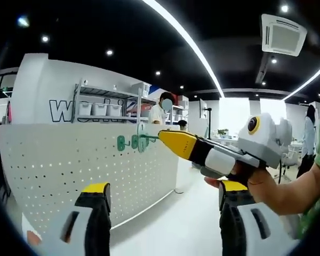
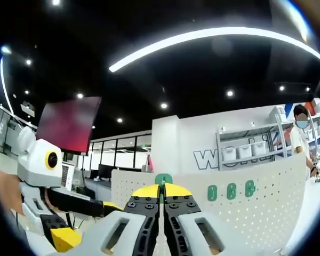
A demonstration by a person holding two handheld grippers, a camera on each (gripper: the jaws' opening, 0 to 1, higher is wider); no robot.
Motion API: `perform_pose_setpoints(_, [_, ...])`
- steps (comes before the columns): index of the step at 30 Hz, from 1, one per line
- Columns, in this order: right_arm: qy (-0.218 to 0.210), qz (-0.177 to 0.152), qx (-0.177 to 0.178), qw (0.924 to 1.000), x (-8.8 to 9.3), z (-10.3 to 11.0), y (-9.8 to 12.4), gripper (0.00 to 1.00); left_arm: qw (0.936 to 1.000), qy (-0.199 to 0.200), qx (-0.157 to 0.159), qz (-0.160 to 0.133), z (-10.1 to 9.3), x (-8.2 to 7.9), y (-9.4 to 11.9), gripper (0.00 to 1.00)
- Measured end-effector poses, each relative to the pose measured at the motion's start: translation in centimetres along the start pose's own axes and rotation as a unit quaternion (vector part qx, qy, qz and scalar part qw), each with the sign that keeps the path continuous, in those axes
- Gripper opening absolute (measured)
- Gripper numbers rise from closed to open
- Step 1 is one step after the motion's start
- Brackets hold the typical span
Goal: Insert the hook assembly into the mounting plate slot until the hook locks in place.
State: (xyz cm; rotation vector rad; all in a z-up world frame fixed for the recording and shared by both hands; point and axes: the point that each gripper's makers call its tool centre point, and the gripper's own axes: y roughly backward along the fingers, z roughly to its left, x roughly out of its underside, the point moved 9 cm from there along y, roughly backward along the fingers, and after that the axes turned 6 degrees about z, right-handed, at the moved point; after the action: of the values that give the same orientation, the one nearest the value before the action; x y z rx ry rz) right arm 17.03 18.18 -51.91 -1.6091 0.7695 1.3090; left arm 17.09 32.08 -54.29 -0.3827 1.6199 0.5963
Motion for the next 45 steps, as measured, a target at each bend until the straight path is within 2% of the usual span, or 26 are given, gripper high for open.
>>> perform_pose_setpoints(7, [0.003, 0.016, 0.009, 0.9998, 0.9, -0.6, -0.3, 0.0, 0.9999, 0.002, -0.003, 0.012, 0.1, 1.0, 0.9, 0.85])
perform_pose_setpoints(17, [0.013, 0.047, 0.031, 0.9983, 3.6, -1.3, -1.3, 0.0, 0.9998, -0.001, -0.003, 0.018, -0.1, 1.6, 1.6, 0.83])
perform_pose_setpoints(26, [0.02, 0.09, 0.05, 0.9945, 7.5, -2.7, -2.1, 0.0, 0.9998, 0.001, 0.001, 0.02, -0.4, 2.0, 2.0, 0.82])
perform_pose_setpoints(32, [0.028, 0.105, 0.06, 0.9922, 9.0, -3.3, -2.4, 0.0, 0.9998, 0.003, 0.006, 0.021, -0.8, 2.2, 2.0, 0.82])
perform_pose_setpoints(36, [0.025, 0.1, 0.067, 0.9924, 8.9, -3.5, -2.9, 0.0, 0.9997, 0.005, 0.008, 0.021, -0.9, 2.3, 2.1, 0.82])
perform_pose_setpoints(45, [0.018, 0.055, 0.077, 0.9953, 6.6, -3.4, -5.4, 0.0, 0.9996, 0.009, 0.002, 0.025, -0.3, 2.7, 2.8, 0.81])
